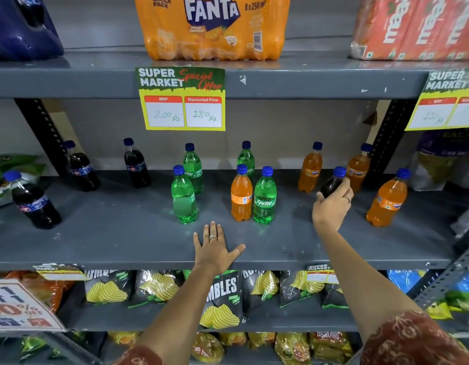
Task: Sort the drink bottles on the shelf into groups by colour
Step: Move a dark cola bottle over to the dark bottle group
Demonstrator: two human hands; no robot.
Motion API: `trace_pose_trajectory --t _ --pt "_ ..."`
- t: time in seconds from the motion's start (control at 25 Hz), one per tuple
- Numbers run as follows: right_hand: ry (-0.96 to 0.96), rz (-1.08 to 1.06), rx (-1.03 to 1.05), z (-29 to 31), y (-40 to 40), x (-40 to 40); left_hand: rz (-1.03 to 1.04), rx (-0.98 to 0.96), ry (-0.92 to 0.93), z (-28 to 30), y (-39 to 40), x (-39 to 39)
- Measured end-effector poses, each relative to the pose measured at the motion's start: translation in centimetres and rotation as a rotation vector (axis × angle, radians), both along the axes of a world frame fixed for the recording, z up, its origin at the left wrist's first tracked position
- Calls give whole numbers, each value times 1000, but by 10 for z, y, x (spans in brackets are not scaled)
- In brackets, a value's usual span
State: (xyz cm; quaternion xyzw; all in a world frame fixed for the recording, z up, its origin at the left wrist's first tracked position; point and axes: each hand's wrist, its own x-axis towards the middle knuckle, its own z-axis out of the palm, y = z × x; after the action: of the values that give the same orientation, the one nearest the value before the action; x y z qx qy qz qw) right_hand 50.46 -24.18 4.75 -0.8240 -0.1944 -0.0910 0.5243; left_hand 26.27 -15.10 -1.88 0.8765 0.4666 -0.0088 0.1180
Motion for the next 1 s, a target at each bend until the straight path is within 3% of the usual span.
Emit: trace_pose_trajectory --t 0.4,1.0 --pt "-160 205 -134 -7 -23 -65 -106 40 -58 4 3 -43" --pt "-288 567 -123 -6 64 -220 104 12 -65 10 72 -187"
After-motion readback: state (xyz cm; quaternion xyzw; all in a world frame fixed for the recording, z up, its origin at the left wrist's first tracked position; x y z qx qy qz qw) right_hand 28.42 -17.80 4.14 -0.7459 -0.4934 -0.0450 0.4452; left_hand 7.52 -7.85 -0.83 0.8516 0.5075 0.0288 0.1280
